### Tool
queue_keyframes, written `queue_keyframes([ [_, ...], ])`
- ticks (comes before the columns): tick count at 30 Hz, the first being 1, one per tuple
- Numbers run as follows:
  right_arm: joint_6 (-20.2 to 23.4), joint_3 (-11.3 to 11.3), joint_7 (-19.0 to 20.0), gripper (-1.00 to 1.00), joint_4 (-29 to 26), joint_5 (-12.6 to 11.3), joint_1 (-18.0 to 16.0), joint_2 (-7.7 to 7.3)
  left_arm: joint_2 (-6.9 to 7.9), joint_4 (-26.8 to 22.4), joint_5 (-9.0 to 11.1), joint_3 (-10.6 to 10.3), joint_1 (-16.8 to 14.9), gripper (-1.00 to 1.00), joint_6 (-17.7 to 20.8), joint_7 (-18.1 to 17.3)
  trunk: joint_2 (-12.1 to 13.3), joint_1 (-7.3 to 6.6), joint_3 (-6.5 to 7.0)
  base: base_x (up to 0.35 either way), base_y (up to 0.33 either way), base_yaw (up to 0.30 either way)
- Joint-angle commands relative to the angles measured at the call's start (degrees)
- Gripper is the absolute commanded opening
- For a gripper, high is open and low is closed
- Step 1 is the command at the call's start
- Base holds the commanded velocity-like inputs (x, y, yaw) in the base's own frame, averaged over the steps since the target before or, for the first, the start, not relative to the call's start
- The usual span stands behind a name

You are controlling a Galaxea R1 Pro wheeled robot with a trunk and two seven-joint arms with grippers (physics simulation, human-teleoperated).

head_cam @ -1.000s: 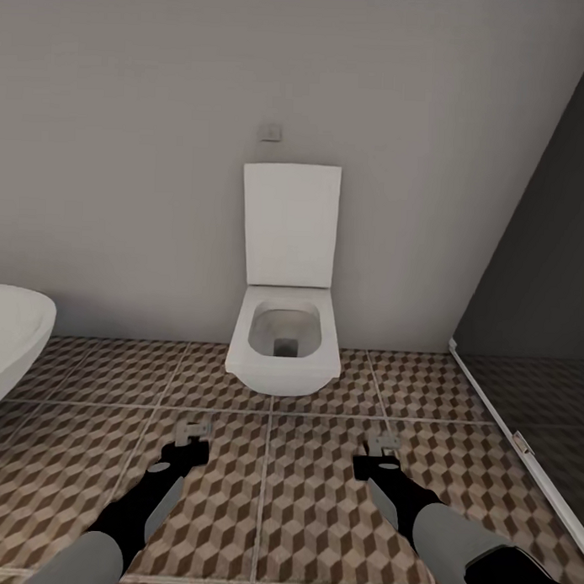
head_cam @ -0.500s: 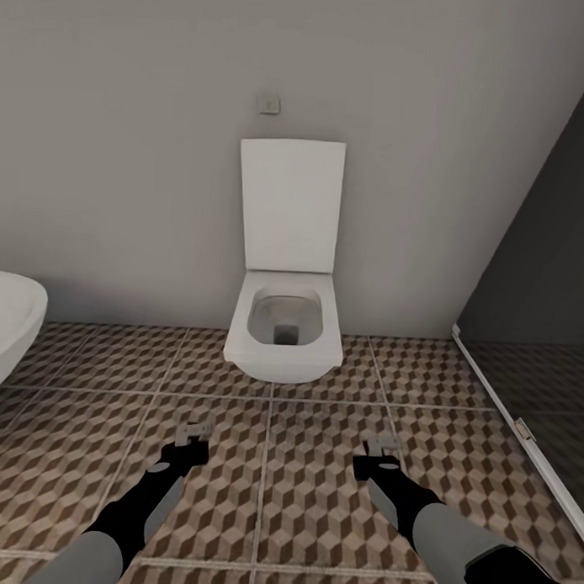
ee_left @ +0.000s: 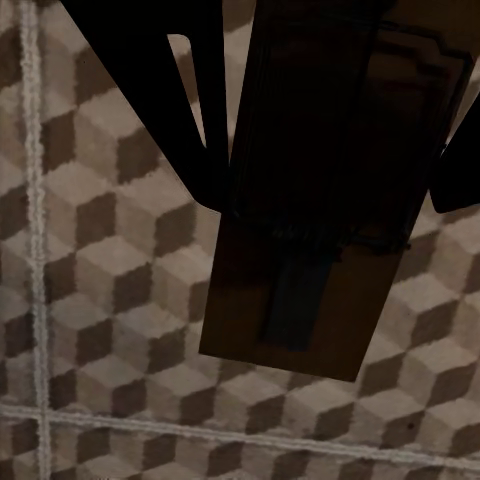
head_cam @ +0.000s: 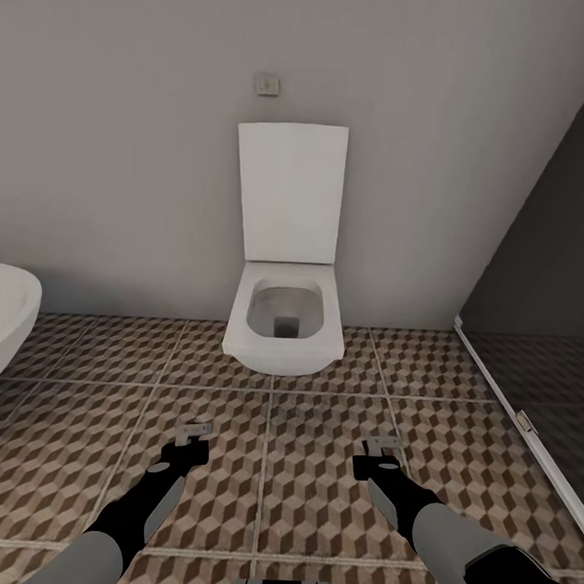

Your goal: Take the four mousetraps from the cabinet in the bathroom and place them on the bathroom floor. Make sure all four end up on the same floor surface, and ensure that at least two of them are either under or directly next to the same bathroom sink.

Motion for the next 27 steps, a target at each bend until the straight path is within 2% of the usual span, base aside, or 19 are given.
queue_keyframes([
  [1,0.3,0.5,-0.3,-1.00,-0.1,-0.5,0.0,-0.03,0.09,-0.1,0.4,-0.5,0.0,-1.00,0.3,0.5,0.0,-0.01,-0.05,0.000,0.000,0.000],
  [16,0.3,0.5,-0.3,-1.00,-0.1,-0.5,0.0,-0.01,0.09,-0.1,0.3,-0.5,0.0,-1.00,0.2,0.5,-0.2,0.35,-3.15,0.000,0.000,0.000],
  [25,0.3,0.6,-0.3,-1.00,-0.1,-0.5,0.0,-0.01,0.09,-0.1,0.3,-0.5,0.0,-1.00,0.2,0.5,-0.2,0.35,-3.15,0.000,0.000,0.000],
  [27,0.3,0.6,-0.3,-1.00,-0.1,-0.5,0.0,-0.01,0.09,-0.1,0.3,-0.5,0.0,-1.00,0.2,0.5,-0.2,0.40,-3.59,0.000,0.000,0.000],
])
